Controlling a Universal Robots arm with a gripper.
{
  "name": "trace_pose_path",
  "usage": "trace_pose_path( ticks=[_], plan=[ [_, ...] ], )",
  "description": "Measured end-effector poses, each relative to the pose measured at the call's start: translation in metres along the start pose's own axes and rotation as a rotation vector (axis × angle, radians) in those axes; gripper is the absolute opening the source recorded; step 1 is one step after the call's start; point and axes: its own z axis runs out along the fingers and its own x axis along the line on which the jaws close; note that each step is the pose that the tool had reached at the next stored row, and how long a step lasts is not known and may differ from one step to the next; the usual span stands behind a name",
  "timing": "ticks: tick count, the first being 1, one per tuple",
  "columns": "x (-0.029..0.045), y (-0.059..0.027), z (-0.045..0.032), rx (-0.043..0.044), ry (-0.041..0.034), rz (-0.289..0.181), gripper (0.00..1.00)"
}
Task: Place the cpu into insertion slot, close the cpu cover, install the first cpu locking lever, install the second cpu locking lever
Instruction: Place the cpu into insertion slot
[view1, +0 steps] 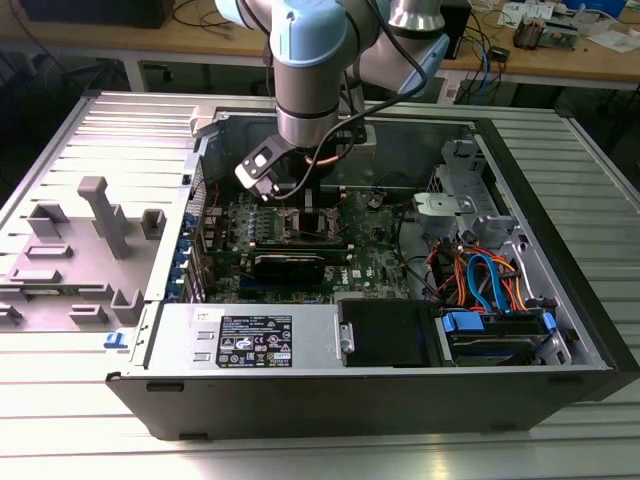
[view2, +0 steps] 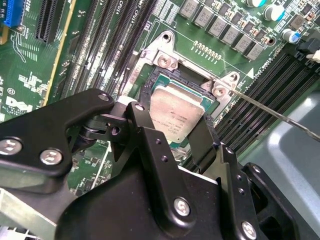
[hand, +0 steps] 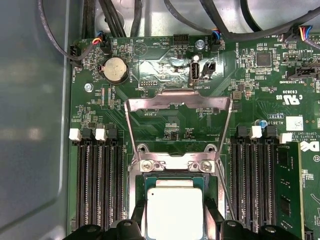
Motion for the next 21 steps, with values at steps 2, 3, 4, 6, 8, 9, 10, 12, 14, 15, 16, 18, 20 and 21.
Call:
trace_pose_path(
  ticks=[2, 3, 4, 6, 8, 9, 10, 12, 14, 15, 16, 18, 20, 21],
  plan=[
    [-0.0004, 0.0000, 0.0000, 0.0000, -0.0002, 0.000, 0.55],
    [-0.0004, 0.0000, 0.0000, 0.0000, -0.0003, 0.000, 0.55],
    [-0.0005, 0.0000, 0.0001, 0.0000, -0.0004, 0.000, 0.55],
    [-0.0006, -0.0001, 0.0003, 0.0002, -0.0006, 0.000, 0.55],
    [-0.0007, -0.0001, 0.0009, 0.0003, -0.0006, 0.000, 0.55],
    [-0.0006, -0.0001, 0.0012, 0.0003, -0.0006, 0.000, 0.55],
    [-0.0006, -0.0001, 0.0014, 0.0002, -0.0005, 0.000, 0.55],
    [-0.0007, -0.0001, 0.0018, 0.0002, -0.0005, 0.000, 0.55],
    [-0.0007, -0.0001, 0.0021, 0.0002, -0.0005, 0.000, 0.55],
    [-0.0007, -0.0001, 0.0022, 0.0001, -0.0004, 0.000, 0.55],
    [-0.0007, -0.0001, 0.0022, 0.0001, -0.0003, 0.000, 0.55],
    [-0.0007, -0.0001, 0.0022, 0.0002, -0.0004, 0.000, 0.55],
    [-0.0007, -0.0001, 0.0024, 0.0001, -0.0003, 0.000, 0.55],
    [-0.0006, -0.0001, 0.0025, 0.0000, -0.0003, 0.000, 0.55]
  ],
)
